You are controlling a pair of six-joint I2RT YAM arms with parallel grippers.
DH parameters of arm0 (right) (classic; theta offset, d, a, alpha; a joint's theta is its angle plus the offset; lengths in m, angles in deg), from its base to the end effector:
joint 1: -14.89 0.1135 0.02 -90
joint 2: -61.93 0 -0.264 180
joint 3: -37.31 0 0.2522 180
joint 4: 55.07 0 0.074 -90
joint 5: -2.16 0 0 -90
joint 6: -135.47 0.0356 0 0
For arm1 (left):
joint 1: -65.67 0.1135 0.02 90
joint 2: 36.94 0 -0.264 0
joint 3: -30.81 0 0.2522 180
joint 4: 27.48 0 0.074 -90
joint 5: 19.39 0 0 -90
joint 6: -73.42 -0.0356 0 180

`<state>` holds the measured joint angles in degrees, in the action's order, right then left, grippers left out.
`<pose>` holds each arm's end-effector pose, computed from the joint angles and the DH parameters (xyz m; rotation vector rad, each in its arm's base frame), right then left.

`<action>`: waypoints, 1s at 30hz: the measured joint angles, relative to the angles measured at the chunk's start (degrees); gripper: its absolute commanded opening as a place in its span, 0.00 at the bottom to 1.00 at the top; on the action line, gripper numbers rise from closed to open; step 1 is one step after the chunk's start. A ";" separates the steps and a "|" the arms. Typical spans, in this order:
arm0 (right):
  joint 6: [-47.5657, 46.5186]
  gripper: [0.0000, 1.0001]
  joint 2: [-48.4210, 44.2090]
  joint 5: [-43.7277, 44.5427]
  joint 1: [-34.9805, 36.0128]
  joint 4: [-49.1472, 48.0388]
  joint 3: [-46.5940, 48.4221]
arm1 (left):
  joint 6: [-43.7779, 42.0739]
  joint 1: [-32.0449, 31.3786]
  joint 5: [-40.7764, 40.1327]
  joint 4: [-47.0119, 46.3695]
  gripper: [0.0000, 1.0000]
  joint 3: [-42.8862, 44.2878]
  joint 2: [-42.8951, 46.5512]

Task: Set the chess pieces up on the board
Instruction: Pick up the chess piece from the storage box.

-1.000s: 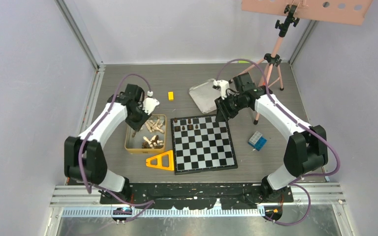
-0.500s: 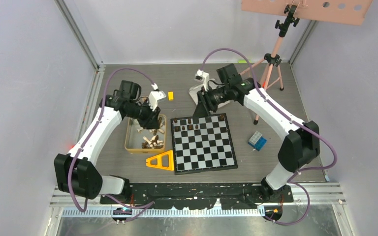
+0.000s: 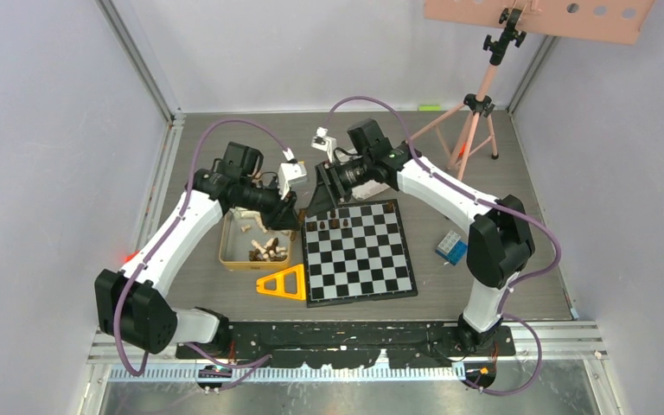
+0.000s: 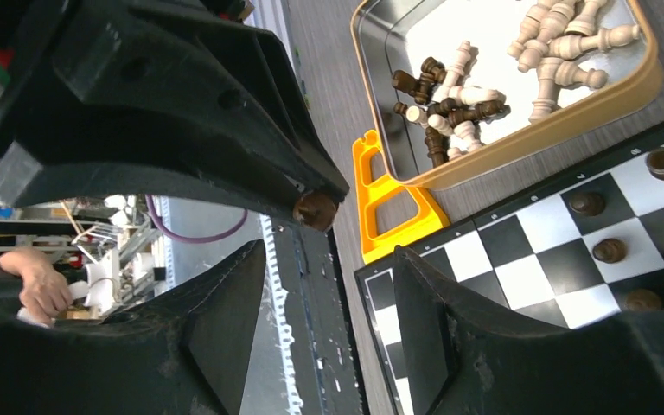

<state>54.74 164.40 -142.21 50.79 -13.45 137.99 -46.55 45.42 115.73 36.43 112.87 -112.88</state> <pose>0.3054 0.2568 0.2983 -1.0378 2.1483 1.4899 0.2347 -0.1135 0.3126 1.2638 2.0264 -0.9235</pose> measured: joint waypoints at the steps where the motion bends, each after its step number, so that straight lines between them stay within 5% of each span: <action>1: 0.68 0.62 0.33 -0.22 0.26 -0.59 0.04 | -0.02 -0.13 0.04 -0.15 0.18 0.00 0.00; 9: 4.15 0.55 2.93 -0.83 1.62 -2.73 1.07 | -0.02 -1.14 0.04 -0.61 0.18 0.00 0.02; 16: 5.33 0.31 3.98 -1.36 2.43 -3.17 1.09 | -0.02 -1.40 -0.61 -0.66 0.19 -0.17 0.02; 24: 5.90 0.19 4.02 -1.33 2.62 -3.43 1.29 | -0.09 -1.44 -1.25 -1.49 0.21 -0.83 0.13; 30: 5.73 0.01 4.02 -0.66 2.12 -2.99 1.29 | -0.44 -1.51 -1.64 -2.25 0.22 -1.36 0.13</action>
<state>60.47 168.42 -142.86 52.91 -16.45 139.27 -46.99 43.92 114.10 34.18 111.51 -112.75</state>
